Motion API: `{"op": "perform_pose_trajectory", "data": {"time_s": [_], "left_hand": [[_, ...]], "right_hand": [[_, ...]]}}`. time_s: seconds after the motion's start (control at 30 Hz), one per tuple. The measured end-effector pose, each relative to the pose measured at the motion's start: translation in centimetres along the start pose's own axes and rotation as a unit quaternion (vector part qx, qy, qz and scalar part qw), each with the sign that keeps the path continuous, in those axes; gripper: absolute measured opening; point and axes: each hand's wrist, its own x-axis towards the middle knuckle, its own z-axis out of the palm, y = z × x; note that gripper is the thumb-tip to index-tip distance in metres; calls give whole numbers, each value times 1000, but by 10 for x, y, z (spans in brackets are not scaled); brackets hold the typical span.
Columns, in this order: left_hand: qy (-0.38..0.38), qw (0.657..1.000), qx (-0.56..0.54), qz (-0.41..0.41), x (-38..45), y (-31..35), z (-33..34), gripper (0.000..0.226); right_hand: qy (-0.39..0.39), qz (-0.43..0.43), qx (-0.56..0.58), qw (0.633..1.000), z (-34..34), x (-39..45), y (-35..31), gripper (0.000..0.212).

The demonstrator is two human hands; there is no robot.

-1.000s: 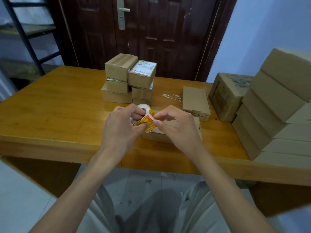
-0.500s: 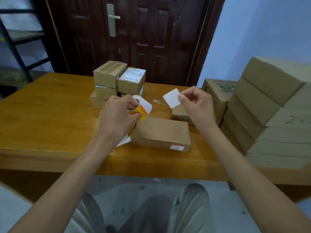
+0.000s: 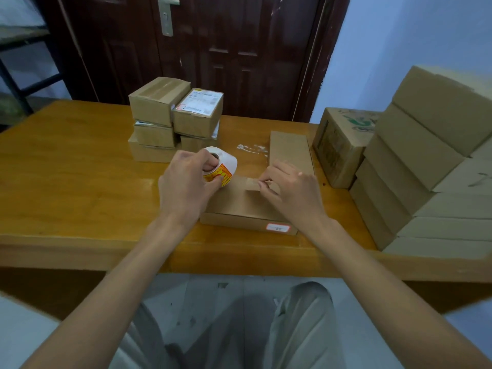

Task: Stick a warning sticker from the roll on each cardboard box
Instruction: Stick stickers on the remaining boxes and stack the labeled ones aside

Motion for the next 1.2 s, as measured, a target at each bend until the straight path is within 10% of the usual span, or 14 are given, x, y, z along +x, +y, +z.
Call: {"op": "perform_pose_trajectory", "data": {"time_s": [1.2], "left_hand": [[13, 1000, 11, -18, -1, 2, 3, 29]], "right_hand": [[-174, 10, 14, 985, -2, -7, -3, 27]]}}
